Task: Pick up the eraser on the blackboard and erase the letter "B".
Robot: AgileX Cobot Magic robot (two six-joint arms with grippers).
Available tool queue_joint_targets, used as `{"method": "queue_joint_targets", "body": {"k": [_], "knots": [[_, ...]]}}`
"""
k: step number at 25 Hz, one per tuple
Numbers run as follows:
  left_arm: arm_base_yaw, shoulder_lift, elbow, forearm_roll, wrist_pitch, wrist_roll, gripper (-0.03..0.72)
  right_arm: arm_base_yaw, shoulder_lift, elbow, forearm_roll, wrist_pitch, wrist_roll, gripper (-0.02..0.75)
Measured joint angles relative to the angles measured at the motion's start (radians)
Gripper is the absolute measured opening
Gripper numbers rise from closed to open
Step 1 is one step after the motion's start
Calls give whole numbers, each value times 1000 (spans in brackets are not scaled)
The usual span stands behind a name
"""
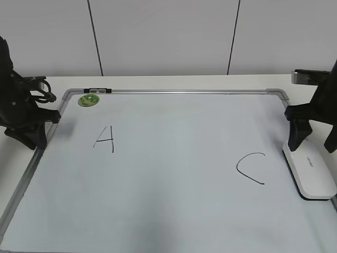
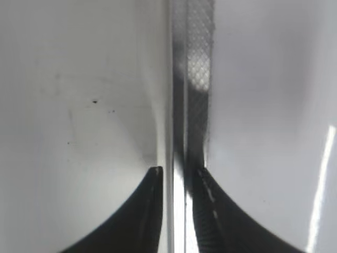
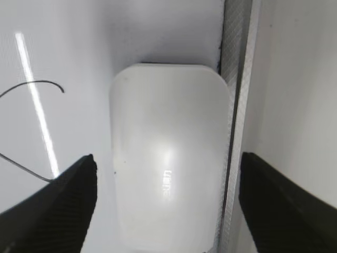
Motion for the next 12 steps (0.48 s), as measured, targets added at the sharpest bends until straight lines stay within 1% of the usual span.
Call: {"method": "queue_joint_targets", "body": {"k": [2, 3, 7, 9, 12], "knots": [[0, -29, 0, 4, 2, 0, 255, 0, 0, -7, 0, 16, 0, 625], [0, -47, 0, 11, 2, 0, 318, 0, 0, -7, 0, 24, 1, 625], [0, -94, 0, 22, 9, 0, 485, 0, 0, -12, -3, 59, 11, 624], [0, -103, 0, 24, 21, 0, 538, 0, 0, -12, -4, 77, 17, 624], [0, -108, 0, 26, 54, -6, 568, 0, 0, -12, -6, 85, 42, 612]]}}
